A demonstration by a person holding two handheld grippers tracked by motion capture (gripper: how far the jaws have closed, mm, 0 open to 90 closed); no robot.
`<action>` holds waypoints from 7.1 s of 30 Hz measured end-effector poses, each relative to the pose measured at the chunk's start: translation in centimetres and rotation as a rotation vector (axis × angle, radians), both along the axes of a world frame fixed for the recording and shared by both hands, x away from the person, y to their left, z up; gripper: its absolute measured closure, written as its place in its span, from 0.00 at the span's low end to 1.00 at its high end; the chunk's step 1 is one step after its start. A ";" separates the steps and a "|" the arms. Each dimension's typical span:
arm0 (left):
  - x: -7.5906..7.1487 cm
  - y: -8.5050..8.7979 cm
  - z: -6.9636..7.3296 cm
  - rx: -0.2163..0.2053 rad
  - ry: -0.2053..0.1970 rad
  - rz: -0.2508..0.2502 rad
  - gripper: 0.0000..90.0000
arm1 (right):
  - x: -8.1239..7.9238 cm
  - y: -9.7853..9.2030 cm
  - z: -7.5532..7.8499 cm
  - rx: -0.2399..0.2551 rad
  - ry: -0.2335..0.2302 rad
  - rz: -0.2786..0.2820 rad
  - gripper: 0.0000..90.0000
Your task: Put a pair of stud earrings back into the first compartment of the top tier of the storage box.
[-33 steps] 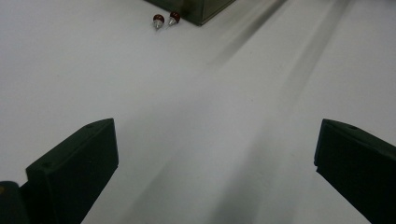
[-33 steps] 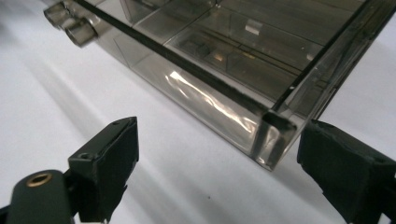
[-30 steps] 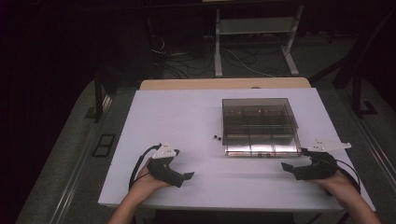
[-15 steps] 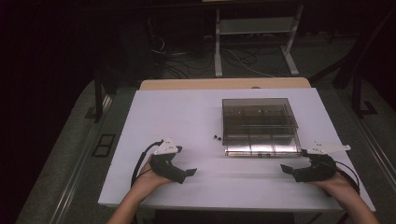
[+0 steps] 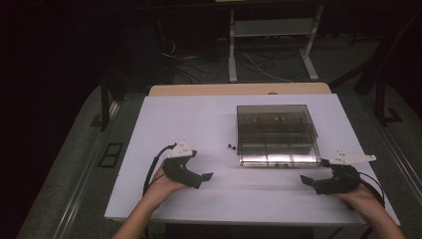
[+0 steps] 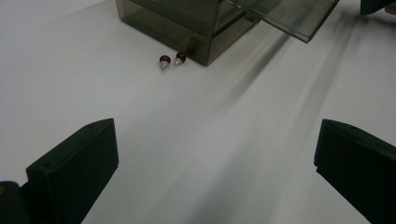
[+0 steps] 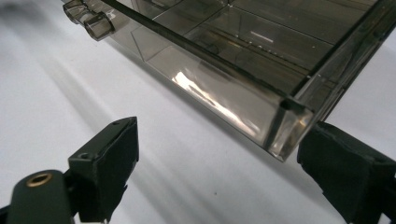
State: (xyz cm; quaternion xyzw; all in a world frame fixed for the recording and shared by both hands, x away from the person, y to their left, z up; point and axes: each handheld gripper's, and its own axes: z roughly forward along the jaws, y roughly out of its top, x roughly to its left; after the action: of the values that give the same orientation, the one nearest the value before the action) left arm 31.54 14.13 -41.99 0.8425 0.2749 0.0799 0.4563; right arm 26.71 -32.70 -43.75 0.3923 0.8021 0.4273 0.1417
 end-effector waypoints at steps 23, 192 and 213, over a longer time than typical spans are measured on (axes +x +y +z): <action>3.8 -2.1 1.1 -0.028 -0.041 -0.017 0.18 | -0.1 0.1 0.1 -0.003 -0.004 0.000 0.13; 7.3 -5.7 3.0 -0.023 0.046 -0.132 0.88 | -0.1 -0.2 -0.1 -0.015 -0.005 0.029 0.14; 5.4 -7.3 5.4 -0.067 0.000 -0.209 0.88 | -0.1 -0.1 -0.1 -0.015 -0.002 0.030 0.14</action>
State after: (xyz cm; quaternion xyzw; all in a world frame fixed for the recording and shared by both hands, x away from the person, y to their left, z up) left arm 36.91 6.88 -36.58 0.8508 0.1878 0.0227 0.4902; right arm 26.62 -32.83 -43.81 0.3786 0.8111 0.4236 0.1391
